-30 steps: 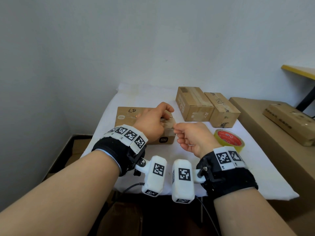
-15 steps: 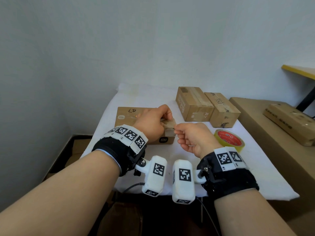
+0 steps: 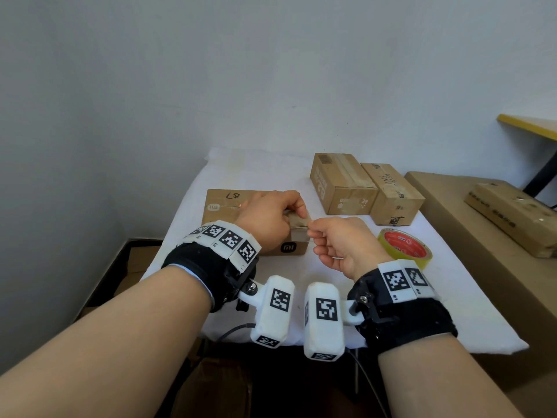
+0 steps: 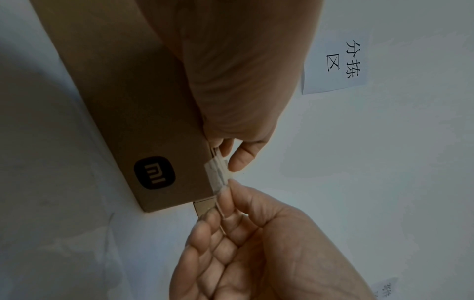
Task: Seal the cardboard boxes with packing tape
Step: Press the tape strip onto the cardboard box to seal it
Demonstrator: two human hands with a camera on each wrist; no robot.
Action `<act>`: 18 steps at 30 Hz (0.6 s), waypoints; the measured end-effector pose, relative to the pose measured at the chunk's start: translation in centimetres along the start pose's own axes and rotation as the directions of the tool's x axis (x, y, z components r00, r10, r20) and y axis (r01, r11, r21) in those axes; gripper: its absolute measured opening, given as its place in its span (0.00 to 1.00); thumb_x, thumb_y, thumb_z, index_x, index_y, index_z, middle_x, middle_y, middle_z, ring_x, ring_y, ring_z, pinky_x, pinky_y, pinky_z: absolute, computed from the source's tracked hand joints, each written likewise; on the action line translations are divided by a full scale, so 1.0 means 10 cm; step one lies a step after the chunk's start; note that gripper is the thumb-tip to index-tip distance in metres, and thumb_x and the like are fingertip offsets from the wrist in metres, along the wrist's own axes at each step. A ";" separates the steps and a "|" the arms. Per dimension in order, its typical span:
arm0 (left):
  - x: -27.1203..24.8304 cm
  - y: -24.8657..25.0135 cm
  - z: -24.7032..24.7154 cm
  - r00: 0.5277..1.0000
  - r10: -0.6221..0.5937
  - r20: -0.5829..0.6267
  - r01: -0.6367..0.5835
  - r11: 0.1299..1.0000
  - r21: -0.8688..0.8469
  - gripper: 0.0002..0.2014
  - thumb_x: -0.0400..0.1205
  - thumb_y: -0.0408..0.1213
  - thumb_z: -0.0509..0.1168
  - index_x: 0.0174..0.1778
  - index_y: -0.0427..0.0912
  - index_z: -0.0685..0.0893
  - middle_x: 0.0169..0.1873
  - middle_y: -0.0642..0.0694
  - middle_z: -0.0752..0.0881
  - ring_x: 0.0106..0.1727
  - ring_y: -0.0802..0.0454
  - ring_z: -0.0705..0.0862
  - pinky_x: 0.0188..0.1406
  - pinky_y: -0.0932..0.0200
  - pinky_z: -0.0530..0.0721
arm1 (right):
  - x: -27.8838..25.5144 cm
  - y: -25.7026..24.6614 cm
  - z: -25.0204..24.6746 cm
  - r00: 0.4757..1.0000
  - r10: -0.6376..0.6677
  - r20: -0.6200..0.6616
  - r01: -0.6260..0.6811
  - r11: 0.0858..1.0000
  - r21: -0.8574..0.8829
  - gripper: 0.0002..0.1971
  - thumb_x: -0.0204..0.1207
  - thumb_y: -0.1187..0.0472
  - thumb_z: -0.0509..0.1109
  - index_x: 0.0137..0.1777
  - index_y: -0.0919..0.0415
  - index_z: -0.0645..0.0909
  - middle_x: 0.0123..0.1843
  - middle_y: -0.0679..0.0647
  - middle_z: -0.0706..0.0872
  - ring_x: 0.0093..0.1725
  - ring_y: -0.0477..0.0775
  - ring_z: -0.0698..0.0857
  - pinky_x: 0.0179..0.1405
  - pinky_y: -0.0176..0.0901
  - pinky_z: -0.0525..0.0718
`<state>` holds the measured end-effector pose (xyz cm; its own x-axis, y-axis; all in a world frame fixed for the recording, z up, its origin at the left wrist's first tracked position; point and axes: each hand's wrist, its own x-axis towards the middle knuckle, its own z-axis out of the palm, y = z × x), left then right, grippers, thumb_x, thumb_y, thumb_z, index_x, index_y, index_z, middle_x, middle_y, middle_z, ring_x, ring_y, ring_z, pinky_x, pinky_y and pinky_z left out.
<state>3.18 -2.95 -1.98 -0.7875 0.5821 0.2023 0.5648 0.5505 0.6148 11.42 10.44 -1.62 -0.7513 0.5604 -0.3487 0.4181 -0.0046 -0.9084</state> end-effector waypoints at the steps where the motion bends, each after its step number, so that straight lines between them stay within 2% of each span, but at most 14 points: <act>1: 0.00 0.00 0.00 1.000 0.003 -0.001 -0.003 1.000 -0.009 0.20 0.74 0.29 0.57 0.43 0.64 0.82 0.42 0.64 0.82 0.59 0.49 0.80 0.66 0.42 0.77 | 0.00 0.00 0.00 1.000 0.000 0.000 0.000 1.000 -0.003 0.07 0.78 0.60 0.73 0.40 0.61 0.88 0.30 0.50 0.84 0.30 0.49 0.82 0.33 0.40 0.80; 4: 0.00 -0.01 0.01 1.000 0.013 -0.004 -0.013 1.000 -0.024 0.21 0.67 0.36 0.52 0.43 0.66 0.83 0.44 0.63 0.83 0.58 0.49 0.81 0.65 0.42 0.78 | 0.01 0.00 0.00 1.000 0.008 0.004 -0.008 1.000 -0.011 0.08 0.78 0.60 0.73 0.39 0.61 0.87 0.29 0.51 0.84 0.30 0.49 0.82 0.33 0.39 0.80; 8: 0.00 0.01 -0.01 1.000 0.029 0.007 -0.029 0.999 0.038 0.21 0.74 0.30 0.58 0.48 0.63 0.86 0.39 0.64 0.80 0.59 0.50 0.80 0.66 0.44 0.76 | 0.01 0.01 -0.01 1.000 0.003 0.008 -0.003 1.000 -0.007 0.09 0.78 0.59 0.74 0.38 0.61 0.87 0.30 0.52 0.83 0.30 0.49 0.81 0.33 0.39 0.80; 10: -0.01 0.01 -0.02 0.999 0.029 0.013 -0.029 0.999 0.046 0.21 0.74 0.29 0.59 0.48 0.62 0.87 0.38 0.65 0.79 0.59 0.50 0.80 0.66 0.44 0.76 | 0.02 0.01 -0.01 1.000 0.001 0.009 -0.001 1.000 -0.006 0.08 0.78 0.59 0.74 0.38 0.61 0.87 0.30 0.52 0.83 0.30 0.49 0.81 0.33 0.39 0.79; 14: -0.03 0.03 -0.03 1.000 0.009 0.027 -0.009 1.000 -0.012 0.20 0.67 0.40 0.52 0.40 0.69 0.84 0.39 0.65 0.79 0.58 0.48 0.80 0.67 0.41 0.77 | 0.03 0.02 -0.01 1.000 0.002 0.013 -0.002 1.000 -0.019 0.08 0.78 0.58 0.74 0.39 0.60 0.87 0.30 0.51 0.84 0.30 0.49 0.82 0.33 0.39 0.80; 18: -0.04 0.04 -0.02 1.000 -0.005 0.023 0.007 0.998 -0.063 0.19 0.65 0.42 0.50 0.35 0.71 0.82 0.42 0.63 0.82 0.58 0.47 0.80 0.67 0.41 0.77 | 0.02 0.02 -0.01 1.000 0.013 0.019 -0.013 1.000 -0.013 0.13 0.82 0.53 0.72 0.39 0.60 0.88 0.29 0.50 0.84 0.29 0.49 0.81 0.32 0.39 0.80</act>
<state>3.65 -3.03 -1.66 -0.7846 0.5929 0.1811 0.5427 0.5156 0.6630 11.41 10.68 -1.87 -0.7551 0.5446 -0.3649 0.4346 -0.0009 -0.9006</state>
